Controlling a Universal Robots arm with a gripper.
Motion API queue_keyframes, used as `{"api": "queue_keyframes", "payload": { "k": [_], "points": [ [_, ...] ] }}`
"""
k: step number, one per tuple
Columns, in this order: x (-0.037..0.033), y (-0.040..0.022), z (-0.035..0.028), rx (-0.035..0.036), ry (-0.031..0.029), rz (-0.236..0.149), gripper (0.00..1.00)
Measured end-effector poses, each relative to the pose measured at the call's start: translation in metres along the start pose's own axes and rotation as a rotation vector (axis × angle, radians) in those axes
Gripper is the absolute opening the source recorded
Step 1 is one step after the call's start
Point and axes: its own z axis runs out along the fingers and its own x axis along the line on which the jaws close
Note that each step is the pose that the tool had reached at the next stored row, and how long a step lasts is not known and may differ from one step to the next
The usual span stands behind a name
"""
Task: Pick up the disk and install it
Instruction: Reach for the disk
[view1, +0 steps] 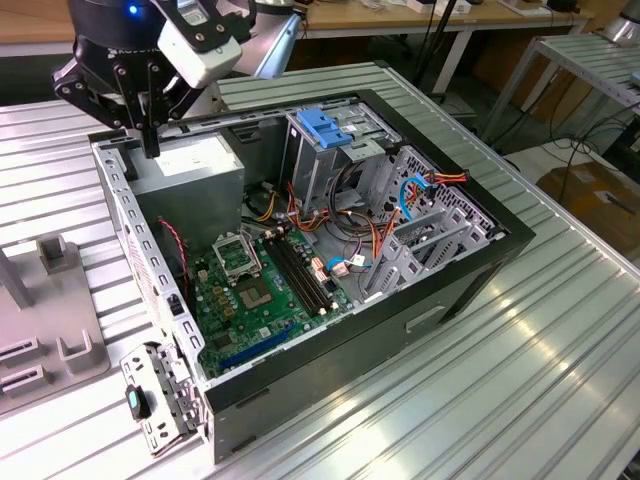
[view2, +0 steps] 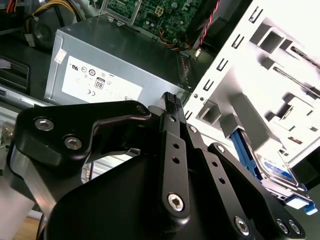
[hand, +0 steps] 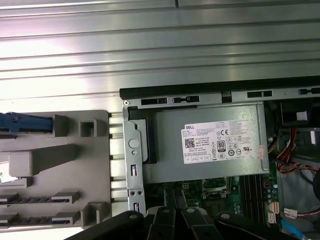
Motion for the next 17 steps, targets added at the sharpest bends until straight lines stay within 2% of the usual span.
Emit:
{"api": "queue_keyframes", "payload": {
  "k": [14,17],
  "points": [
    [0.0171,-0.0013,0.0001,-0.0001,-0.0001,0.0,0.11],
    [0.0225,-0.0017,0.0,0.0,-0.0001,0.0,0.11]
  ]
}}
